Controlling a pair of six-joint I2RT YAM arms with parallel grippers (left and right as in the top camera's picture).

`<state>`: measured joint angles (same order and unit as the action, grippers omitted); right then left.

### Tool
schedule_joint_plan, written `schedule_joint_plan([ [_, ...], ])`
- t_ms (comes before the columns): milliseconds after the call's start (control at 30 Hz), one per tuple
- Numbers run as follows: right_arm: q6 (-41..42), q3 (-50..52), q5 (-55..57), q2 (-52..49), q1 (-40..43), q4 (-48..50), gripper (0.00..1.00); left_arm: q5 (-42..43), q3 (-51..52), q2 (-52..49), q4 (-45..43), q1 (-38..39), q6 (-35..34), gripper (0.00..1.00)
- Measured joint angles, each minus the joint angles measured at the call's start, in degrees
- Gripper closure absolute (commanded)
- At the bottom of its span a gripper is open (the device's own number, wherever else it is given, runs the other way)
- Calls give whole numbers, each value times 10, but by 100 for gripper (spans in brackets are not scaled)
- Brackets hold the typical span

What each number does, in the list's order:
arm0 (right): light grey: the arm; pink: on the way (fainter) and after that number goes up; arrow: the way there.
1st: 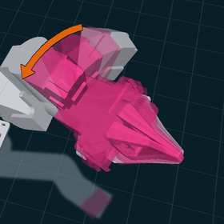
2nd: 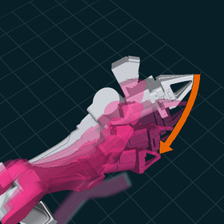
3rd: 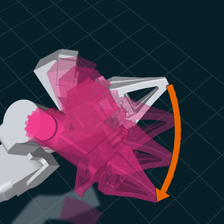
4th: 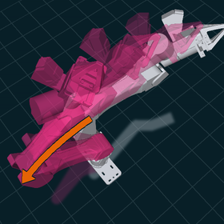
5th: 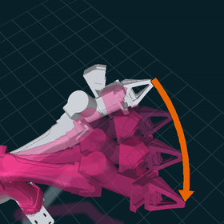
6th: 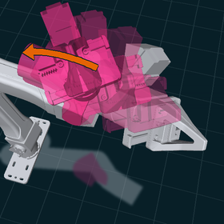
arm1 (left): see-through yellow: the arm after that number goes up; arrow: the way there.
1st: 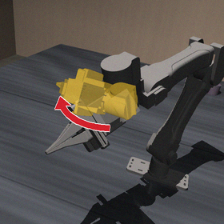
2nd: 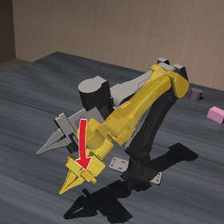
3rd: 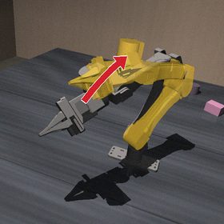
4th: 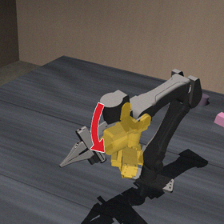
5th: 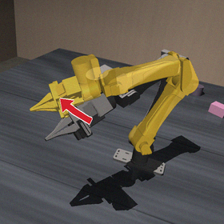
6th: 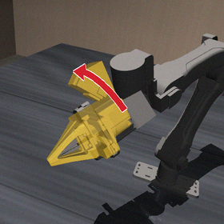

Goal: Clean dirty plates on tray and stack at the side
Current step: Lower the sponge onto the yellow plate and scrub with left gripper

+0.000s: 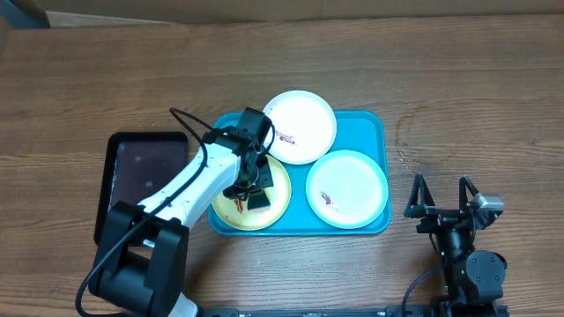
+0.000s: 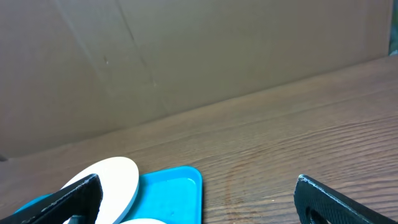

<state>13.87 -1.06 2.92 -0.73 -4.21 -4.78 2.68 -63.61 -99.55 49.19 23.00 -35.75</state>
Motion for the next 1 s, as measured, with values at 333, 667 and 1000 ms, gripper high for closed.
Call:
schedule_joint_plan([
  [333, 0, 0, 0, 0, 0, 0, 0, 22, -77, 0, 50, 0, 2, 96],
  [667, 0, 0, 0, 0, 0, 0, 0, -5, -52, 0, 46, -6, 2, 96],
  [1000, 30, 0, -4, 0, 0, 58, 0, 8, -51, 0, 47, -25, 2, 96],
])
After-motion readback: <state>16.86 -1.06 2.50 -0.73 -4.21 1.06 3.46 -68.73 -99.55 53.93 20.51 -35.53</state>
